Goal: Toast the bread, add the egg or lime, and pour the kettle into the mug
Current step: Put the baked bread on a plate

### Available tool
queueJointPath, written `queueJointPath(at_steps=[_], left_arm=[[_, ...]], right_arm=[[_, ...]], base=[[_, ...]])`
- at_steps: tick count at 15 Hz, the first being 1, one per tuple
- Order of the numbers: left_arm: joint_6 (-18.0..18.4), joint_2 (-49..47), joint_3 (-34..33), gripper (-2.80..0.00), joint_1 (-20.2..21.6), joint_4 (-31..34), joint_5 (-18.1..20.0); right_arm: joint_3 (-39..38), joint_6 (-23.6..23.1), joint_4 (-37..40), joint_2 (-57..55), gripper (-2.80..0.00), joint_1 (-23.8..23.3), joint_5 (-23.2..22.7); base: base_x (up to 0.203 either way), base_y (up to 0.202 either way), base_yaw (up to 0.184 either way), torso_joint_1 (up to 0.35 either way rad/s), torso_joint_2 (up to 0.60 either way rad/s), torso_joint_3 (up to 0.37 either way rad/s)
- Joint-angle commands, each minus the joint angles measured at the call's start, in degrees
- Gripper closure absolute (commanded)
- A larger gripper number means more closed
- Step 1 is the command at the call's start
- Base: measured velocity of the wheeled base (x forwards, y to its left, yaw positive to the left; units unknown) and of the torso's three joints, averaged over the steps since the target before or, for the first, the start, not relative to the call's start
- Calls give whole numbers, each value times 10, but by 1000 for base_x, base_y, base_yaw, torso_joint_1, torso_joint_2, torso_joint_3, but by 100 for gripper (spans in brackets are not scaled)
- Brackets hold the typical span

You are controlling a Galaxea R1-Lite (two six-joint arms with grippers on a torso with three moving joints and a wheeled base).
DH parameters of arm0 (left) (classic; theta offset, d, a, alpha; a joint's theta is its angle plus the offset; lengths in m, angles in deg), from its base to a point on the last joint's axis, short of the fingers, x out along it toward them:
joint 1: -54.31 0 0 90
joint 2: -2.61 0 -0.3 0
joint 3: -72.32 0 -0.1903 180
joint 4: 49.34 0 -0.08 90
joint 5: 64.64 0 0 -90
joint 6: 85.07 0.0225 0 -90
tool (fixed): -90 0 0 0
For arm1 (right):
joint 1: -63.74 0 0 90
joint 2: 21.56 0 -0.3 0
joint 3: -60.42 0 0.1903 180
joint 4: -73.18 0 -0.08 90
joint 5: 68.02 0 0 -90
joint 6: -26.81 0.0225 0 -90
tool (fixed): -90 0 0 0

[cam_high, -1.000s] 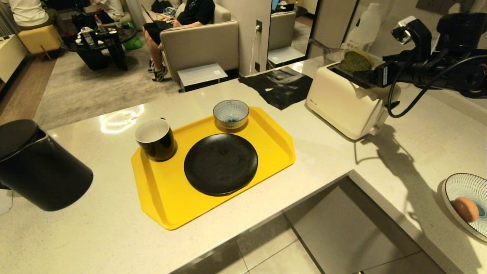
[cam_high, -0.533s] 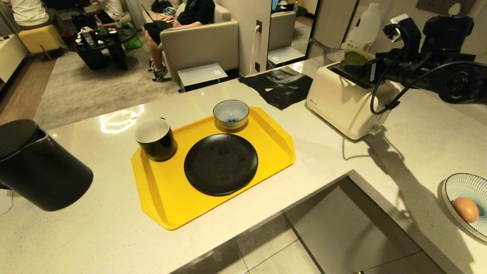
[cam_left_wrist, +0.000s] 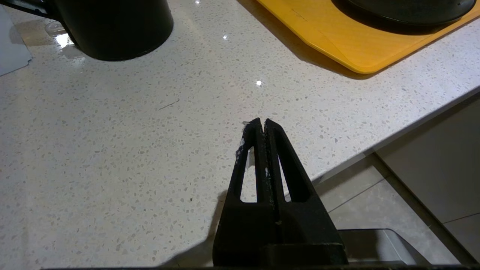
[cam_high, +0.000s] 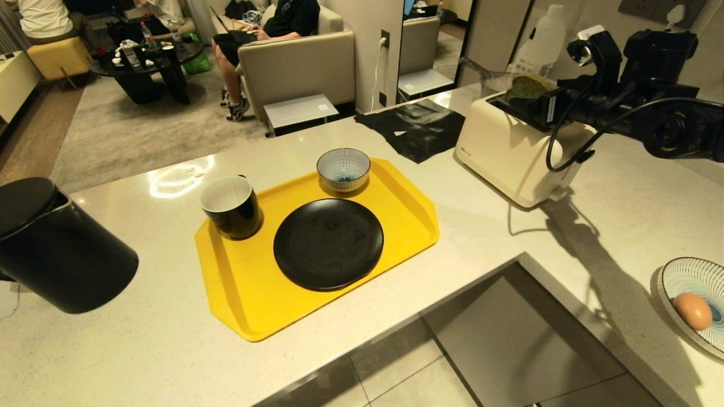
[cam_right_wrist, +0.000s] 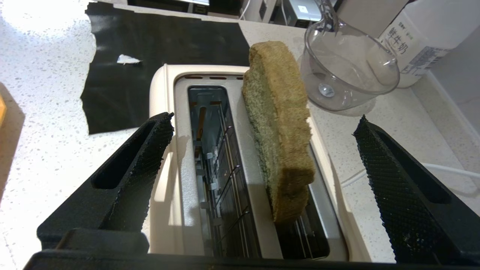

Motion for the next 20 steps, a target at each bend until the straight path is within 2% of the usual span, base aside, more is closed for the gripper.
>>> queueJointPath(at_steps=[1,20], left_arm=[[0,0,0,0,0,0,0],[0,0,0,0,1,0,0]], right_arm=[[2,-1,-1,-1,-280,-1,-1],[1,-9,6,0,-280,-14,11]], base=[[0,0,0,0,0,0],[0,0,0,0,0,0]])
